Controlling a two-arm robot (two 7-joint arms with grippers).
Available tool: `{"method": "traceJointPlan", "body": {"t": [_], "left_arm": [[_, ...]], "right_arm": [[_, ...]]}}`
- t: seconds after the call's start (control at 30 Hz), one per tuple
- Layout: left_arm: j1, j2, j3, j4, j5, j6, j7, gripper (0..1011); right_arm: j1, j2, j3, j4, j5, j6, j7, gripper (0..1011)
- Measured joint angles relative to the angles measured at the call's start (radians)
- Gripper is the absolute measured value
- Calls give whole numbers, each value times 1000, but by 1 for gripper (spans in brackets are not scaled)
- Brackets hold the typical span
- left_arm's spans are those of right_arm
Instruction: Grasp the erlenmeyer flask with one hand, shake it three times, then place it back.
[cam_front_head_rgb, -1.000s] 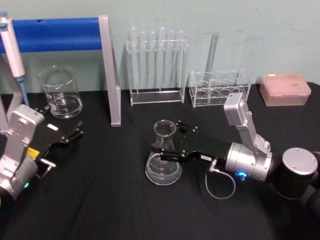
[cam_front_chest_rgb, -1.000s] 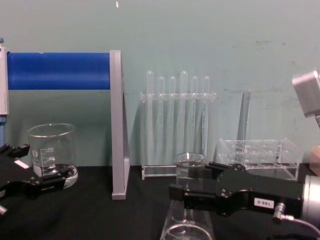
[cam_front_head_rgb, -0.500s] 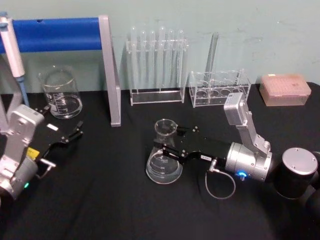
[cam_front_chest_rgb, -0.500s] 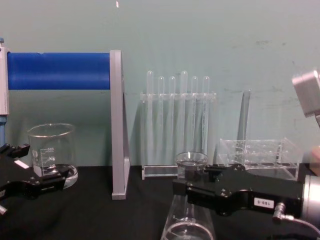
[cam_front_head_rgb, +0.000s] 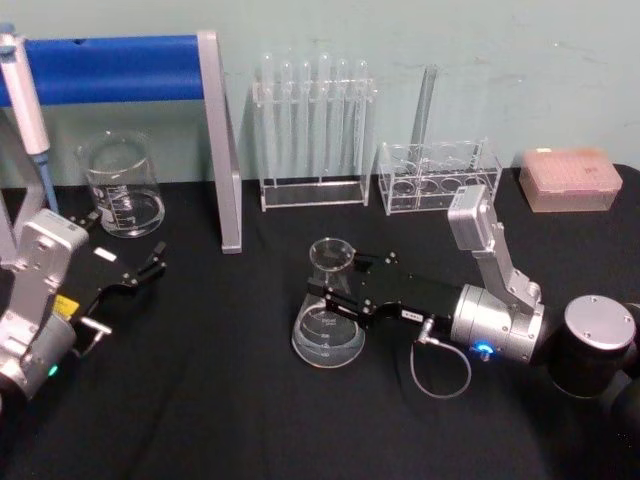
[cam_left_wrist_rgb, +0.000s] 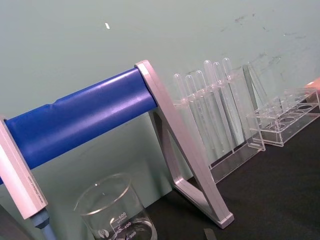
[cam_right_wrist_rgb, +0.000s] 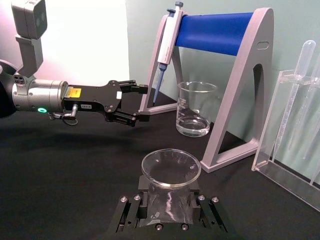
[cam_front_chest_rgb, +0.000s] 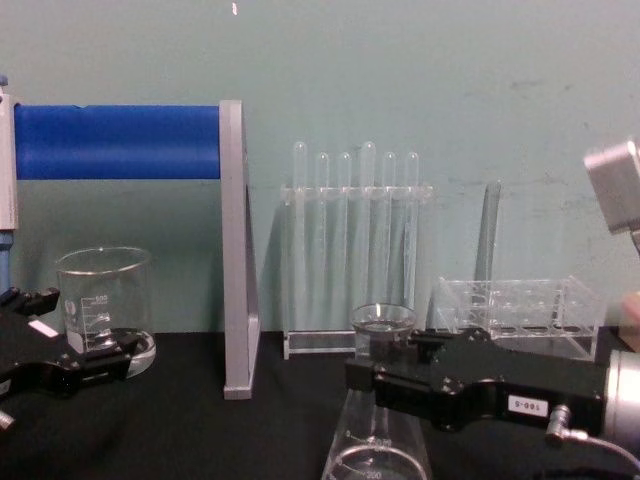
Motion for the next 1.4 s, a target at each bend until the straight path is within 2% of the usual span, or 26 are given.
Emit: {"method": "traceJointPlan", "body": {"t": [0.27, 0.47, 0.7, 0.73, 0.87, 0.97, 1.17, 1.4], "left_arm": [[0, 0, 0, 0, 0, 0, 0, 1001], [0, 0, 0, 0, 0, 0, 0, 1001], [0, 0, 0, 0, 0, 0, 0, 1001], [0, 0, 0, 0, 0, 0, 0, 1001], [0, 0, 0, 0, 0, 0, 0, 1001], [0, 0, 0, 0, 0, 0, 0, 1001], [0, 0, 0, 0, 0, 0, 0, 1001], [0, 0, 0, 0, 0, 0, 0, 1001]], "right_arm": [[2, 4, 2, -7, -9, 12, -18, 450], [-14, 14, 23, -63, -6, 44, -57, 450], [-57, 27, 77, -202, 11, 91, -168, 450], [-70, 28, 93, -242, 13, 102, -203, 450], [-104, 27, 125, -321, 15, 124, -273, 450], [-144, 21, 156, -400, 11, 152, -353, 450], [-194, 2, 190, -482, -23, 186, -452, 450], [-213, -18, 207, -502, -51, 203, -485, 450]]}}
